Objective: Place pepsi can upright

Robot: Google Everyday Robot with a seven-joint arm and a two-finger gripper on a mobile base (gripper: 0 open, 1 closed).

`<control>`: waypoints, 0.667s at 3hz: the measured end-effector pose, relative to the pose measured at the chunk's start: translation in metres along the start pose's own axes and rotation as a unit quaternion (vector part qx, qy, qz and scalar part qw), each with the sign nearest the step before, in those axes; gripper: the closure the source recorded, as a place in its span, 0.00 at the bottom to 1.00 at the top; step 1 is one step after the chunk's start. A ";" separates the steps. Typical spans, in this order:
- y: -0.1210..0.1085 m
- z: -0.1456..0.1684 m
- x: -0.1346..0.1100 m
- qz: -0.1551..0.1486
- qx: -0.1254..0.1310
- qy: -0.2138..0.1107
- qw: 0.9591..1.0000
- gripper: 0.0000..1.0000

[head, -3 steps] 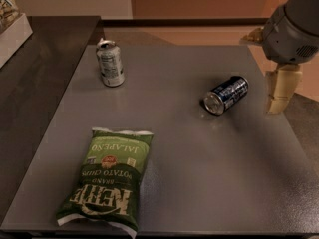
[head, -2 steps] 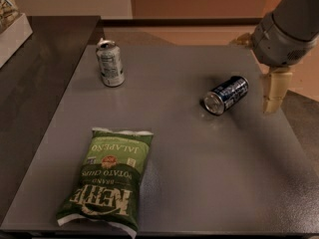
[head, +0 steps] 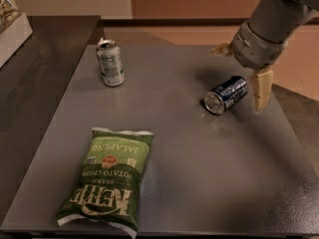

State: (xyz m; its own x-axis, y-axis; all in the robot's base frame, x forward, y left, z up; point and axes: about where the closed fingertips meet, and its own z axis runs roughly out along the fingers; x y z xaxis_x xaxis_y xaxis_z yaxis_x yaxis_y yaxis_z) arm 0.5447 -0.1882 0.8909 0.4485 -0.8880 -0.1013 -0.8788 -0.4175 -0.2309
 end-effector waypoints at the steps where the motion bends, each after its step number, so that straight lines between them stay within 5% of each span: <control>1: -0.005 0.020 -0.003 -0.043 -0.034 -0.003 0.999 0.00; 2: -0.008 0.037 -0.002 -0.064 -0.061 -0.001 0.996 0.00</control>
Offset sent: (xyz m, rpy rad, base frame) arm 0.0137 0.0118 -0.0502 -0.1243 0.1510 0.1920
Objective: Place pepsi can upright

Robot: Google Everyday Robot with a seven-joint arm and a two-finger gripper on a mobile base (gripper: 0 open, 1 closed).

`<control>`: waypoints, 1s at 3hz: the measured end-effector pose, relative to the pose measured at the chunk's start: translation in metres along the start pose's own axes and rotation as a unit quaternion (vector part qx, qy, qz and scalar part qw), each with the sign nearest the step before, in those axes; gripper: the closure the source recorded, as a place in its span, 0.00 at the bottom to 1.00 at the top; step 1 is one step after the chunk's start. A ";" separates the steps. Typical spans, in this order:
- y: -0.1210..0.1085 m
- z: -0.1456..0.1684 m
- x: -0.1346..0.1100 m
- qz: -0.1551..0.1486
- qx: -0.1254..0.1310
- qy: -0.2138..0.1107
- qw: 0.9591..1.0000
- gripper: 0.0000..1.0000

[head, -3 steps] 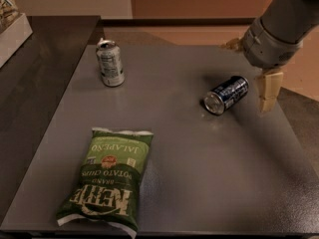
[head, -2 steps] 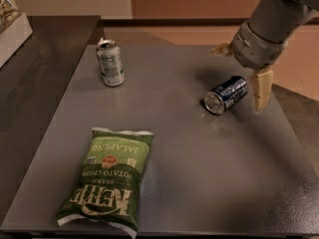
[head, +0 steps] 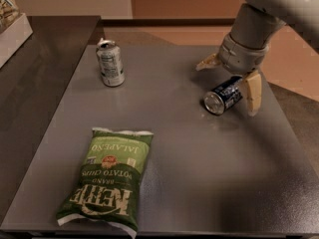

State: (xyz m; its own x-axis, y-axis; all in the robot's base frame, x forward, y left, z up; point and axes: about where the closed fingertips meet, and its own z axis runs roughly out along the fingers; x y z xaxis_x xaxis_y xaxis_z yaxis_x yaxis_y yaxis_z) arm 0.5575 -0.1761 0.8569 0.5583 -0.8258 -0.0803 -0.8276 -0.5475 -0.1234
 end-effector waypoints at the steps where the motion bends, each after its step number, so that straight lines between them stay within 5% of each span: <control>1: -0.001 0.010 0.005 -0.008 -0.017 0.006 1.000 0.00; 3: 0.005 0.018 0.014 -0.017 -0.033 0.019 0.999 0.41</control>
Offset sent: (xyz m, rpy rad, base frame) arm -0.0033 -0.0180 -0.0207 -0.0945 0.0633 0.0394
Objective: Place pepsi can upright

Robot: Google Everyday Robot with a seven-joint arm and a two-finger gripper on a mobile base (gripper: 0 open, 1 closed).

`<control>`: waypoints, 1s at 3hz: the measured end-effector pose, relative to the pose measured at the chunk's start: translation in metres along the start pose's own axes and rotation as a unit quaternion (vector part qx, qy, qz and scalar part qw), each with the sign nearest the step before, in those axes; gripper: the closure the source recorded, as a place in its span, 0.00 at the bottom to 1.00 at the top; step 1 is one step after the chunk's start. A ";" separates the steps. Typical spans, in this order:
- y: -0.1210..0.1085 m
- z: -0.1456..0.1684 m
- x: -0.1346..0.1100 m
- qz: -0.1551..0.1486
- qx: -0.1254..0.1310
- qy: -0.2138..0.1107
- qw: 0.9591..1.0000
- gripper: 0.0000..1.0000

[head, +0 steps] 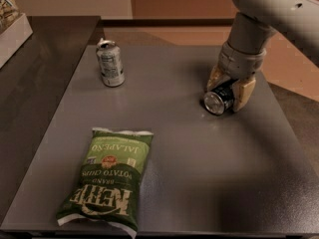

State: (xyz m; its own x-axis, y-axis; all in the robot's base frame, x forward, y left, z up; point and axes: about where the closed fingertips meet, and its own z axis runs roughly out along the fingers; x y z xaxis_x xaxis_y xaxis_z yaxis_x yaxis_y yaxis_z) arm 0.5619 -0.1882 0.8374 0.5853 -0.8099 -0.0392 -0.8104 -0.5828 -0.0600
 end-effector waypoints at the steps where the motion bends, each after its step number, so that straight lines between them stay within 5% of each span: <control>1: 0.000 -0.005 0.001 -0.007 0.002 0.005 1.000 0.64; 2: -0.005 -0.021 -0.003 -0.021 0.041 0.017 0.999 0.88; 3: -0.011 -0.039 -0.011 -0.049 0.106 0.041 0.992 1.00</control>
Offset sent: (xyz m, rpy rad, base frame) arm 0.0032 0.0127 0.0507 0.0570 -0.2128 0.0668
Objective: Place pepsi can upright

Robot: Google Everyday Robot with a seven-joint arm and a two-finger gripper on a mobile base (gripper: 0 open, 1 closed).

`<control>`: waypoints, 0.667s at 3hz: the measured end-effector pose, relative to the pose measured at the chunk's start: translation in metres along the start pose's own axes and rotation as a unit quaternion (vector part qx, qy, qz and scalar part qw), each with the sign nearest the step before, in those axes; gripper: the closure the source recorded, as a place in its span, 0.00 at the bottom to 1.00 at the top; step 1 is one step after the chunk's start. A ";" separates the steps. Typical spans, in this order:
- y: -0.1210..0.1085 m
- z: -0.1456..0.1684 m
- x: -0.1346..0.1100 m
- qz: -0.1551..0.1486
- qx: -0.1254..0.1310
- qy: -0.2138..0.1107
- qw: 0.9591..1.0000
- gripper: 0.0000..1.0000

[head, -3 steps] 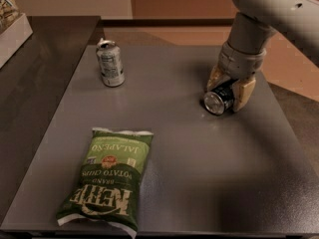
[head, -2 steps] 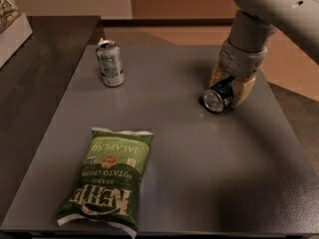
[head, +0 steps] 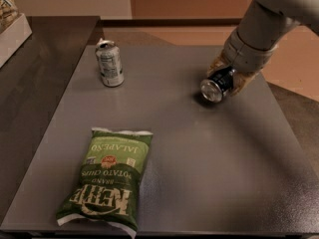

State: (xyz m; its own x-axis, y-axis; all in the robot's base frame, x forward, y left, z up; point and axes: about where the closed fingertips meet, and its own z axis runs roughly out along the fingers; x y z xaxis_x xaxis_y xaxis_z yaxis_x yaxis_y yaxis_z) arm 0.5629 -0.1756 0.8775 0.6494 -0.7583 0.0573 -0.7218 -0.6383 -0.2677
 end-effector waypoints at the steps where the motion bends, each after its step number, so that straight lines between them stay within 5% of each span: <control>1: -0.009 -0.009 -0.006 -0.047 0.068 0.032 0.996 1.00; 2: -0.020 -0.014 -0.007 -0.100 0.125 0.076 0.984 1.00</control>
Offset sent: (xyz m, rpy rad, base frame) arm 0.0279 0.0313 0.0419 0.0050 -0.5873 0.2681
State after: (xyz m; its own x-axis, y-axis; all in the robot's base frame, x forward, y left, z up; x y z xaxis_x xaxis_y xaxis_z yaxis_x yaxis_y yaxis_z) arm 0.5692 -0.1593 0.8958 0.7161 -0.6434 0.2707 -0.4892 -0.7392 -0.4630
